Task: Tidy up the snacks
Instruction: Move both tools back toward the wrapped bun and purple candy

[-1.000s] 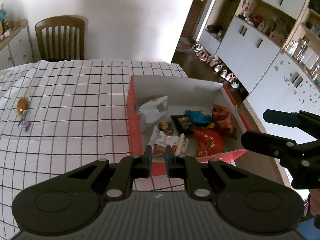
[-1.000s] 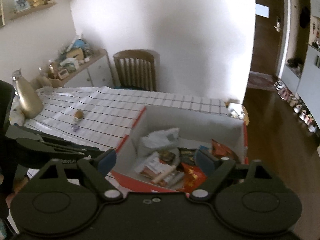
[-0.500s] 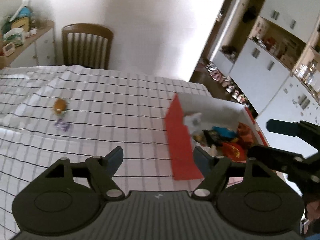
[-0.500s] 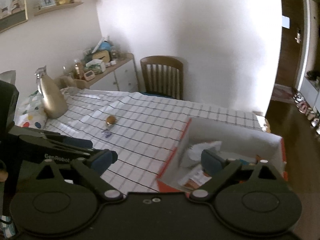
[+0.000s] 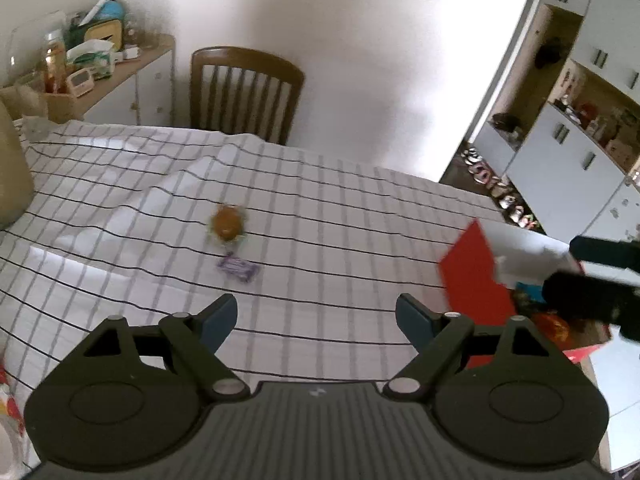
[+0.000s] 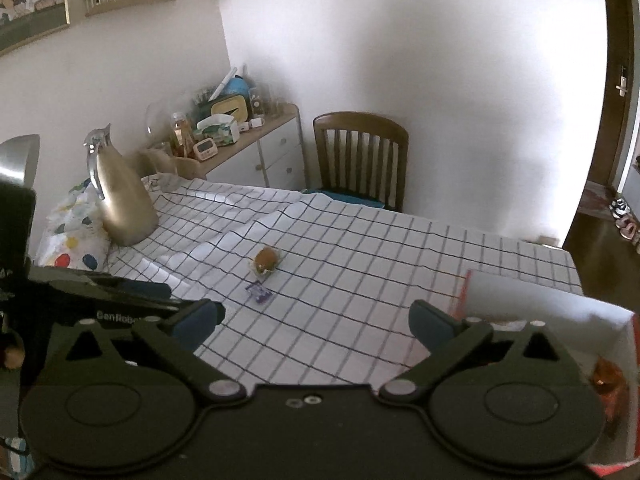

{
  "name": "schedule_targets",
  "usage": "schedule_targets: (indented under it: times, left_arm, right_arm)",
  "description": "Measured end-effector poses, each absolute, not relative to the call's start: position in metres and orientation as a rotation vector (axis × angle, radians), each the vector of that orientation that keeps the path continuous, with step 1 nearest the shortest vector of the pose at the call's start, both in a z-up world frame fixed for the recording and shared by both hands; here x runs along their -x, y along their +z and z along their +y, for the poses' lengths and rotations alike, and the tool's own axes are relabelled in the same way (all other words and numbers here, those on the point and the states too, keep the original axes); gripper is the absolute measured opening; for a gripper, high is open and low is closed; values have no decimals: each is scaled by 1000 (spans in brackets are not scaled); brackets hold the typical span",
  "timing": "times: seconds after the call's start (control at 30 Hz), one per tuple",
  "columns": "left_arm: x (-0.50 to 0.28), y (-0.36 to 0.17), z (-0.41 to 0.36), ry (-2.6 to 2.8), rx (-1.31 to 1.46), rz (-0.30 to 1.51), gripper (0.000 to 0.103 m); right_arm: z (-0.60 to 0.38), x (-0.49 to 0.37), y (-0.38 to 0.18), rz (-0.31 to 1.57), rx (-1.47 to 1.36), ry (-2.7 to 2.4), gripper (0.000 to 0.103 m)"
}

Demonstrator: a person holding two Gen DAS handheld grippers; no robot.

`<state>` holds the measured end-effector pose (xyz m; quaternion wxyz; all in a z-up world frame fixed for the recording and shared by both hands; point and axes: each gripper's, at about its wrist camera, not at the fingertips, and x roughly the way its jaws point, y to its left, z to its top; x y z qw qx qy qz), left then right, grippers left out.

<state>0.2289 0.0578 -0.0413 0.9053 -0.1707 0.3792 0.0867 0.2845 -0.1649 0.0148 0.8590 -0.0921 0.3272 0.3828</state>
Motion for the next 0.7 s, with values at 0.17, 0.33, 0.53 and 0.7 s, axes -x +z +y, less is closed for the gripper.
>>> schedule_targets:
  times: [0.17, 0.33, 0.53, 0.7]
  left_arm:
    - [-236, -59, 90, 210, 365, 798, 88]
    - [-245, -75, 112, 246, 342, 800, 88]
    - [-257, -91, 131, 228, 352, 810, 88]
    - [-270, -104, 136, 193, 321, 828, 88]
  right_arm:
    - [-121, -297, 7, 708, 199, 781, 103]
    - [-80, -314, -5, 743, 214, 738, 103]
    - [-38, -337, -22, 800, 219, 702, 103]
    - [-7, -350, -38, 829, 244, 693, 103]
